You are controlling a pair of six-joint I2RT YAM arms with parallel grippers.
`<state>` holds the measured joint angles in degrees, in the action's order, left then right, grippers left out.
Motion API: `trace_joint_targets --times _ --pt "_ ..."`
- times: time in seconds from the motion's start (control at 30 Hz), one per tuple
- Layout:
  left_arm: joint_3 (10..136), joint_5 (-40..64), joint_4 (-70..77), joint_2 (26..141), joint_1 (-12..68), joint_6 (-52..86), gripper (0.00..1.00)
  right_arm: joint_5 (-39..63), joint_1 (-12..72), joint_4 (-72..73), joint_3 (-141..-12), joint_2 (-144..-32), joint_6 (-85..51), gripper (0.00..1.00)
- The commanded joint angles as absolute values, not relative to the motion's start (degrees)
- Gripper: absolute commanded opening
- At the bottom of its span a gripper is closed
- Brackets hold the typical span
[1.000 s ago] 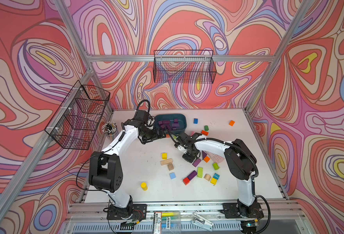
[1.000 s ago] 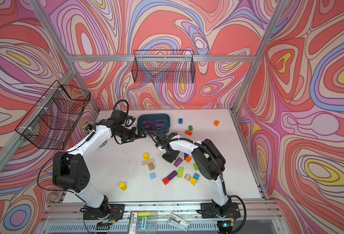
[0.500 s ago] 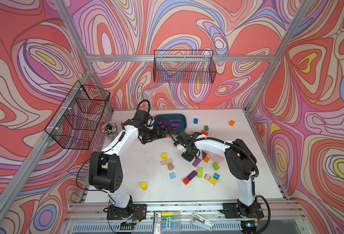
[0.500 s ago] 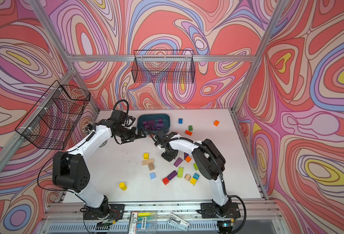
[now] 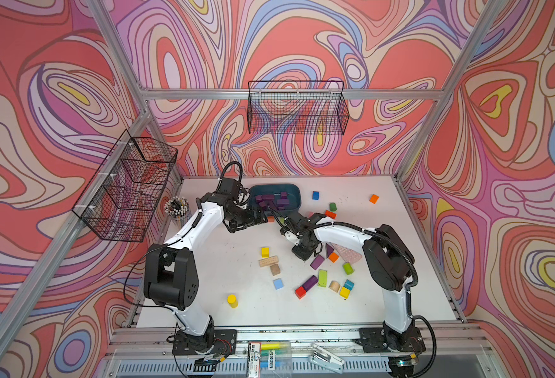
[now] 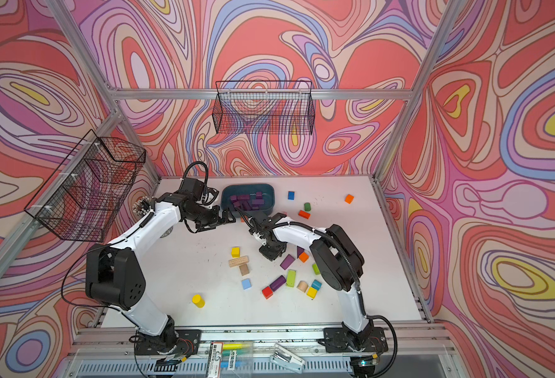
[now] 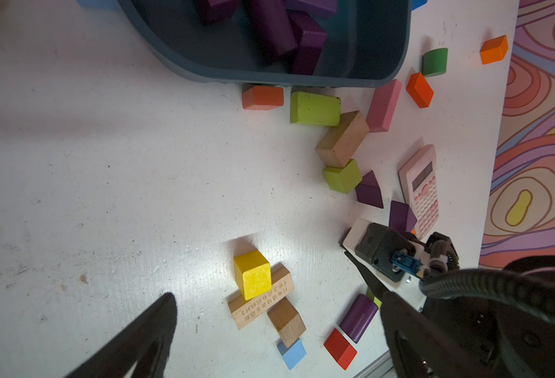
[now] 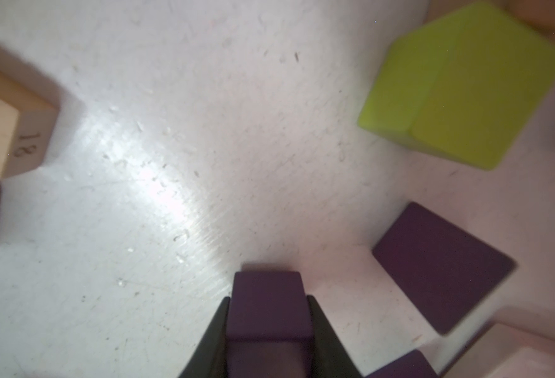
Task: Pick purple bricks into the storage bin
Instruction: Pick up the building block from the center of the board, then place the building block in the storage box.
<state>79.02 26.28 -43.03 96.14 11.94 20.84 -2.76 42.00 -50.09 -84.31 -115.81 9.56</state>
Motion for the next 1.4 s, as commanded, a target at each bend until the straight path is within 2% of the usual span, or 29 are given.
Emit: trace_joint_targets --times 0.0,0.93,1.37 --pt "79.2 25.2 -43.2 96.3 11.6 20.7 1.00 -1.3 41.6 -49.6 -85.1 -113.4 9.0 0.27" --pt "79.3 23.5 -43.3 96.0 11.6 20.6 1.00 10.0 35.4 -41.2 -96.2 -111.9 4.0 0.25" --pt "78.8 23.6 -42.9 94.7 11.6 20.9 1.00 7.0 35.2 -34.7 -100.2 -113.9 -0.4 0.25"
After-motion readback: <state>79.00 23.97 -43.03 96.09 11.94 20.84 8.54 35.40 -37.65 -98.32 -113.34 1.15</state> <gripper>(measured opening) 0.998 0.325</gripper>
